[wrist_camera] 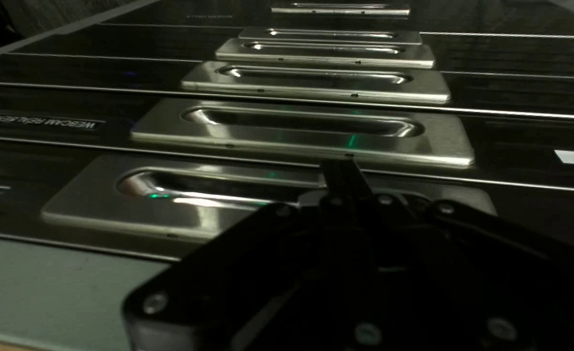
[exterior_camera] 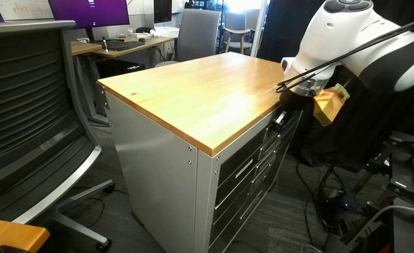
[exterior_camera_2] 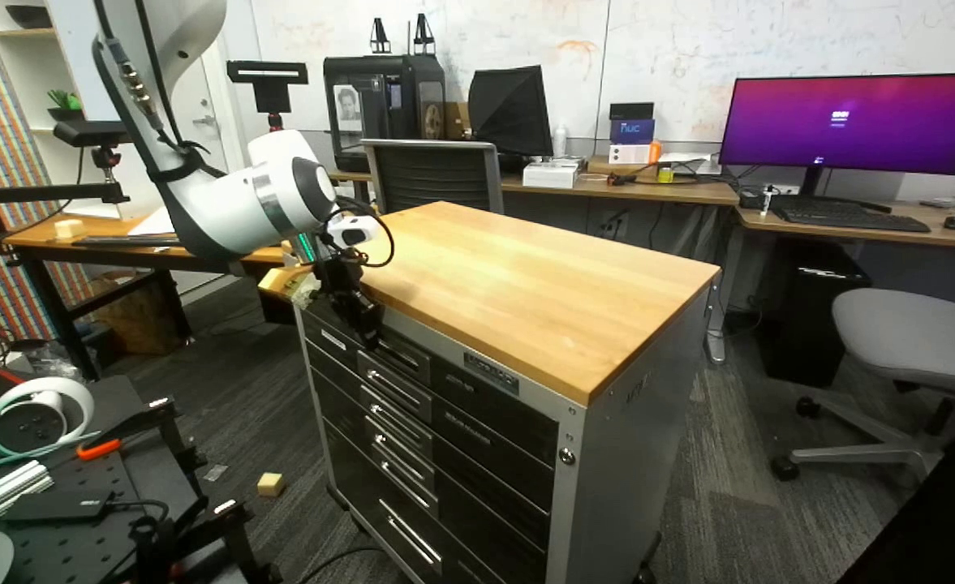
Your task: Pick up the screwdriver from the top of cabinet, put it in the drawer and close the drawer
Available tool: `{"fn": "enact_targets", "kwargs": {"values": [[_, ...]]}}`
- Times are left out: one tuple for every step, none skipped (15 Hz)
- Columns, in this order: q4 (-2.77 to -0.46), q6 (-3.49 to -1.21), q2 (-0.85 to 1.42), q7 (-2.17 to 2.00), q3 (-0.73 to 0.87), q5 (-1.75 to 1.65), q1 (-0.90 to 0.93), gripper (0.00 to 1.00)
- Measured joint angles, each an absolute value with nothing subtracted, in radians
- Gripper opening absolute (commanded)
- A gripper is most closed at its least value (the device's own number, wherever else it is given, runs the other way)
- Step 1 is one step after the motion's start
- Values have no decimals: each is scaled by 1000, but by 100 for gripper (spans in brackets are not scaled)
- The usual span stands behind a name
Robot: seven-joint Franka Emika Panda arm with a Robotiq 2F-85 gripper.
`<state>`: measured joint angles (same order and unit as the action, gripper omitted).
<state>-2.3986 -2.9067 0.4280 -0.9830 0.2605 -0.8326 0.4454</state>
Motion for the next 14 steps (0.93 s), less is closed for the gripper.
{"fn": "enact_targets", "kwargs": {"values": [[-2404,-2924,428,-1031,289,-877,468,39],[-2408,-2930,427,-1060,310,-910,485,46],[-2412,-2929,423,-1064,317,-921,489,55],[-2418,-2920,411,-1045,313,-916,483,62],[-2427,-2903,392,-1014,304,-902,472,70],[-2440,-2867,363,-959,284,-862,453,77],[-2455,-2818,325,-887,256,-804,430,84],[-2465,-2750,280,-825,219,-750,400,92],[-2469,-2671,231,-756,186,-684,377,98],[-2467,-2588,180,-680,150,-615,355,100],[-2462,-2507,130,-605,123,-546,344,100],[-2450,-2428,84,-538,97,-488,334,100],[-2431,-2349,41,-483,63,-441,317,100],[-2407,-2272,2,-430,31,-399,303,100]]}}
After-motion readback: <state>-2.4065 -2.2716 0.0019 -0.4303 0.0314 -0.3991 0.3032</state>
